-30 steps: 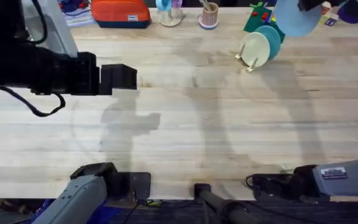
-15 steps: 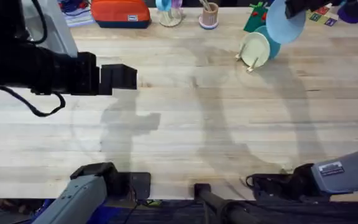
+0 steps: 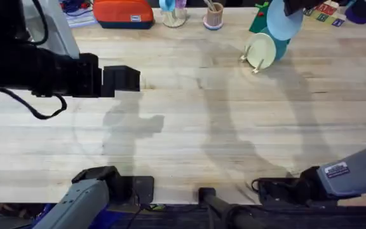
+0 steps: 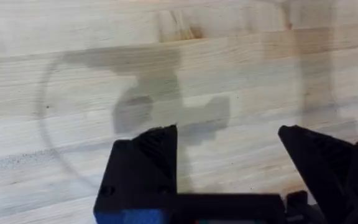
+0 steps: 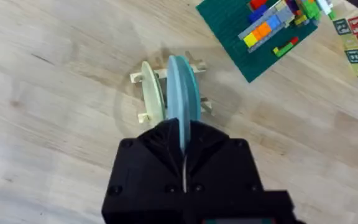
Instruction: Pick up the plates from the table one by one and place each into a slot on the dish rack.
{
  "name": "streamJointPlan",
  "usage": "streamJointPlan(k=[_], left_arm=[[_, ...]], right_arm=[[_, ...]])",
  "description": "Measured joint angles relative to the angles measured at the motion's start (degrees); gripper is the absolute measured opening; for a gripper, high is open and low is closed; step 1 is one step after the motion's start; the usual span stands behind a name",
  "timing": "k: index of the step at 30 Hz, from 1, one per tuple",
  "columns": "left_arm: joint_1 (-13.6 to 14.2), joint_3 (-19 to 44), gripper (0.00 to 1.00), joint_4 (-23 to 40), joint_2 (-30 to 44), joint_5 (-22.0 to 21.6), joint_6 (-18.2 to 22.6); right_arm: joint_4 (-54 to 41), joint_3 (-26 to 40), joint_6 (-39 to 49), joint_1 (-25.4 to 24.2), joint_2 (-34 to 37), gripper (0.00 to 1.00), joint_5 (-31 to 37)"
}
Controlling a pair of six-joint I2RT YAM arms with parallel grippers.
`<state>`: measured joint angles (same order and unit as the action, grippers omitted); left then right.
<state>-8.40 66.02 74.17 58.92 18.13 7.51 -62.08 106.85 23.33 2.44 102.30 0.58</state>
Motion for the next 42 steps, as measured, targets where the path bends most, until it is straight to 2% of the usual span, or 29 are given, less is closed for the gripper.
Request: streamJointPlan(k=[11, 24, 42], left_arm=[[0.0, 0.0, 0.994, 0.0, 0.0, 0.0, 0.0], [0.0, 0.0, 0.994, 0.0, 0.0, 0.0, 0.0], [0.0, 0.0, 0.995, 0.02, 0.0, 0.0, 0.0]], right_arm=[[0.37, 0.0, 0.33, 0.0, 0.62, 0.029, 0.0], [0.37, 0.02, 0.5, 0.0, 5.97, 0.029, 0.01], [-0.5, 0.02, 0.75, 0.0, 8.68, 0.029, 0.04]])
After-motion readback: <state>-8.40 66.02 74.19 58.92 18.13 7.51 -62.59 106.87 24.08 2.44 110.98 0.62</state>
